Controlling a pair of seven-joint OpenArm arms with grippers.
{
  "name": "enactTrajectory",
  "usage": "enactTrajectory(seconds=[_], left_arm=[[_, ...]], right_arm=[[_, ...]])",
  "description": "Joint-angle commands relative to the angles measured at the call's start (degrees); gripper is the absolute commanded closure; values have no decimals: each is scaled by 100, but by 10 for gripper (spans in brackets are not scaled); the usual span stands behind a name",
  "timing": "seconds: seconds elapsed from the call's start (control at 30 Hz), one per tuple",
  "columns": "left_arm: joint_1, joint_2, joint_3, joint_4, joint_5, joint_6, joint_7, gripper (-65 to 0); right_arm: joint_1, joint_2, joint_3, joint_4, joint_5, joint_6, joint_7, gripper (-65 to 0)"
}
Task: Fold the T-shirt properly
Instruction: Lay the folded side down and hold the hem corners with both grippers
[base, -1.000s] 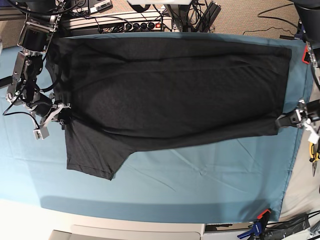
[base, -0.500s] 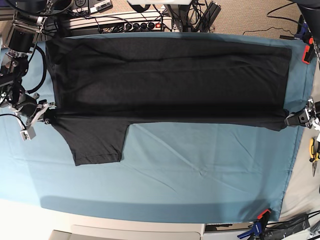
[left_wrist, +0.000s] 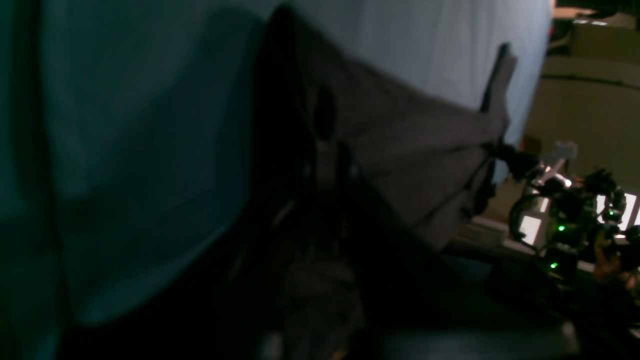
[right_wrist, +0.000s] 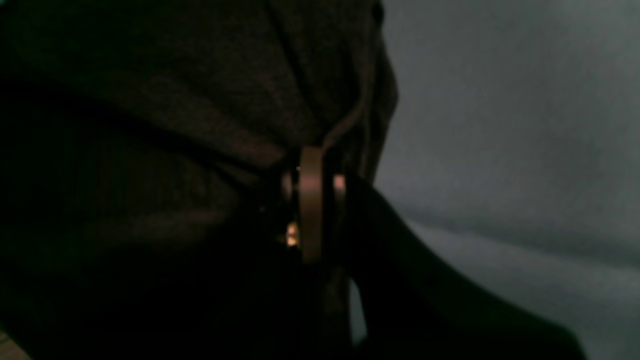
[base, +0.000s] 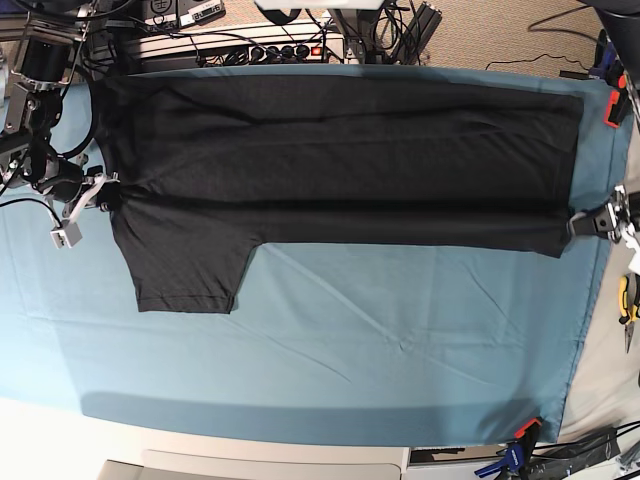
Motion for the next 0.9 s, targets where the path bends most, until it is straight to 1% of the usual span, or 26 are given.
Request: enactTrajectory(seconds=[0.0, 0.1, 0.2, 0.3, 0.47, 0.7, 0.87], left_arm=[[-48, -205, -28, 138, -136, -20, -2, 0], [146, -203, -28, 308, -136, -20, 0, 0], [304, -203, -28, 474, -136, -20, 17, 0], [428, -205, -28, 647, -136, -20, 25, 0], [507, -260, -37, 789, -136, -20, 25, 0], [507, -522, -37, 957, -136, -20, 25, 0], [540, -533, -37, 970, -136, -17, 25, 0]], right_arm=[[94, 177, 50, 98, 57, 6, 61, 0], [94, 175, 50, 98, 83, 6, 17, 0], [92, 175, 50, 98, 420, 6, -175, 0], [92, 175, 50, 98, 675, 6, -186, 0], [17, 175, 68, 98, 697, 6, -267, 0], [-378, 177, 315, 98, 741, 6, -260, 0], [-588, 175, 588, 98, 804, 6, -286, 0]])
